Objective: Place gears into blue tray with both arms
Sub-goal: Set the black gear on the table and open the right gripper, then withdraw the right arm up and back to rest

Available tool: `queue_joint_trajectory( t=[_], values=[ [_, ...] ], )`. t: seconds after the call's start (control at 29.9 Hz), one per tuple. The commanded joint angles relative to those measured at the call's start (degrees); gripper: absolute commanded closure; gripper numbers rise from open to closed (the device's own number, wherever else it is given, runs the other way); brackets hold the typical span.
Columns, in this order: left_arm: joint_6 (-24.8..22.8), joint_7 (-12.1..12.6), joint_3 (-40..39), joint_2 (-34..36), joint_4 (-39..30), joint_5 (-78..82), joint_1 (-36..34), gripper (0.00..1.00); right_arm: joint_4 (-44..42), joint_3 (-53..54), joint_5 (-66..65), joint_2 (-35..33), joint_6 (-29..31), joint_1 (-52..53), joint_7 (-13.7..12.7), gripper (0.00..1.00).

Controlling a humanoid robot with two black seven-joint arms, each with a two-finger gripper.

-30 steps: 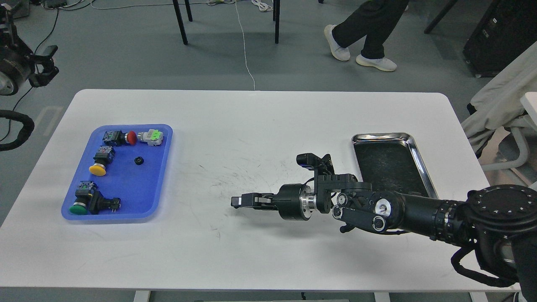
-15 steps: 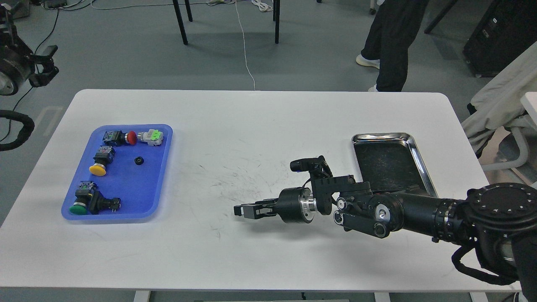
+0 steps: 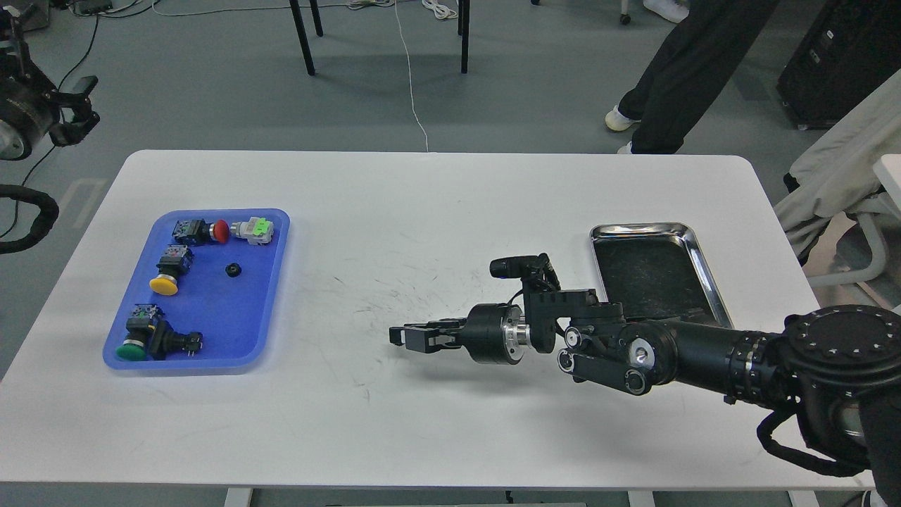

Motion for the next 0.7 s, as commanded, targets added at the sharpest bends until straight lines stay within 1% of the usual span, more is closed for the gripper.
queue_joint_trajectory(
  t=[0.0,0.07,0.17,0.23,0.3,0.43,0.57,0.67],
  values=[
    [0.00,0.00,0.00,0.09,0.00,0.00,0.00,0.01,0.06,0.10,1.84,0.00,-0.23,-0.01,0.01,0.35],
    [0.00,0.00,0.00,0.09,0.00,0.00,0.00,0.01,-0.03,0.10,2.82,0.00,-0.14,-0.01,0.01,0.34],
    [0.00,0.00,0.00,0.09,0.00,0.00,0.00,0.01,-0.20,0.10,2.99,0.00,-0.23,-0.01,0.01,0.29],
    [0.00,0.00,0.00,0.00,0.00,0.00,0.00,0.01,-0.38,0.45,3.08,0.00,-0.40,0.08,0.01,0.29],
    [0.09,0.00,0.00,-0.17,0.00,0.00,0.00,0.01,-0.55,2.38,3.17,0.00,-0.58,-0.09,0.01,0.27],
    [0.35,0.00,0.00,-0.35,0.00,0.00,0.00,0.01,-1.87,5.11,5.10,0.00,-0.58,0.08,0.01,0.21],
    [0.53,-0.09,0.00,-0.44,0.09,0.00,0.00,0.01,-2.40,7.30,5.63,0.00,-0.58,0.43,0.01,0.21],
    [0.97,-0.17,0.17,-0.53,0.09,0.00,0.00,0.01,-2.84,11.69,6.59,0.00,-0.67,0.43,0.01,0.21]
  ],
)
